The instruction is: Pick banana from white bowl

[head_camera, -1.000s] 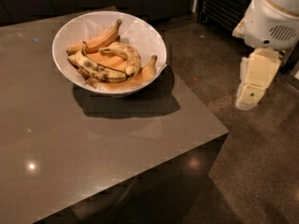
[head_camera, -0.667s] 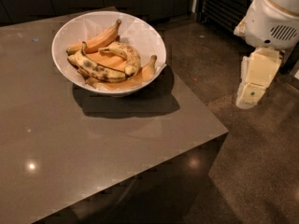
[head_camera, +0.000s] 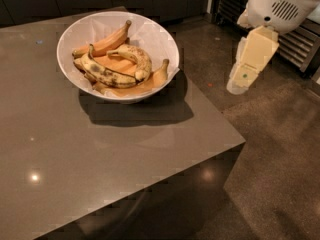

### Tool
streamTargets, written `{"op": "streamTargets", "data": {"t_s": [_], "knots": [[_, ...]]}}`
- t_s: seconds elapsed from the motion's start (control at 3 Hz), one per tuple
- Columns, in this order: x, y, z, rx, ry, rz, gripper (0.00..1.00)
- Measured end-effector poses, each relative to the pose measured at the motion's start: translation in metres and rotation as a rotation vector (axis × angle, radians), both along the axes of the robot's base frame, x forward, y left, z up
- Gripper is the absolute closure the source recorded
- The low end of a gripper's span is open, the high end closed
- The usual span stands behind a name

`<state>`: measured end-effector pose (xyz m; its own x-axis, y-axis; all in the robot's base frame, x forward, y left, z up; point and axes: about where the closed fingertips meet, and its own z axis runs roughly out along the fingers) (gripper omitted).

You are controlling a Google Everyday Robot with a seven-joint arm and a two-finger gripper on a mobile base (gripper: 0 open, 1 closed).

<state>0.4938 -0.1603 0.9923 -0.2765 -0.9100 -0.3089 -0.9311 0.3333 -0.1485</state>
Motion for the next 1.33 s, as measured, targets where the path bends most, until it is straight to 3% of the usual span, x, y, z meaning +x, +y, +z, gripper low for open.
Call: {"op": "streamTargets", "data": {"t_s": [0.33,1.0,1.33], "knots": [[0.022,0.034,0.021,0.066,0.024,-0.027,0.00],[0.032,0.048,0.029,0.104,-0.038,-0.011,0.00],[0.040,0.078,0.027,0.100,-0.029,0.005,0.00]]}}
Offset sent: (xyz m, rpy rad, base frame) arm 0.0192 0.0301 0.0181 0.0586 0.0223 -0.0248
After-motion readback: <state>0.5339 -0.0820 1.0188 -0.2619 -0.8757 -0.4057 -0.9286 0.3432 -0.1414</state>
